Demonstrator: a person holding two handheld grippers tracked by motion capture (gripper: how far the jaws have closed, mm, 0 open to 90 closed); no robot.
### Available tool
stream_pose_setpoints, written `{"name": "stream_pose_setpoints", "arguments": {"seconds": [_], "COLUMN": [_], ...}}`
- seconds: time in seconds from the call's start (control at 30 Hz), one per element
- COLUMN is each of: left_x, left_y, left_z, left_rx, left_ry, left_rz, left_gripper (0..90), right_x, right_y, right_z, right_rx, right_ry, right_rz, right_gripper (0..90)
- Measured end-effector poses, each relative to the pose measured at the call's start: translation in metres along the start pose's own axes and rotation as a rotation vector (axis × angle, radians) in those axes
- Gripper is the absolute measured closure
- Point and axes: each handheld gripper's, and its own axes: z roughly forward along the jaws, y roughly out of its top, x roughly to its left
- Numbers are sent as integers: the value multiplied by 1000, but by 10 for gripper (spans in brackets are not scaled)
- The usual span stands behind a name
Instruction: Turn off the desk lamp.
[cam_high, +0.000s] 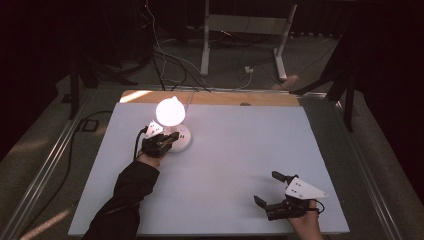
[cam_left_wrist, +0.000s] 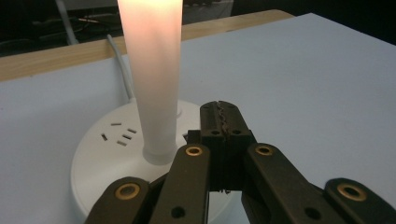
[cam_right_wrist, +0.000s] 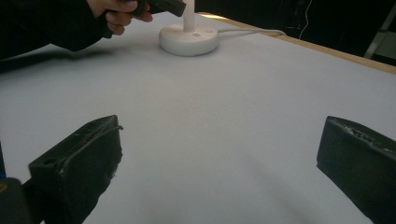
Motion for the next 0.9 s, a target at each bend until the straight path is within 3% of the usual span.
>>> {"name": "stream_pose_setpoints", "arguments": {"seconds": [0.37, 0.9], "left_x": [-2, -2], "left_y": [-6, -11], "left_z": [9, 14], "left_rx": [65, 102], "left_ry": [1, 0], "left_rz": [32, 39], "left_gripper": [900, 900], "right_x": [0, 0], "right_y": [0, 0], "right_z": [0, 0], "right_rx": [1, 2], "right_ry": [1, 1], "right_rz": [0, 3], "right_gripper": [0, 0]}}
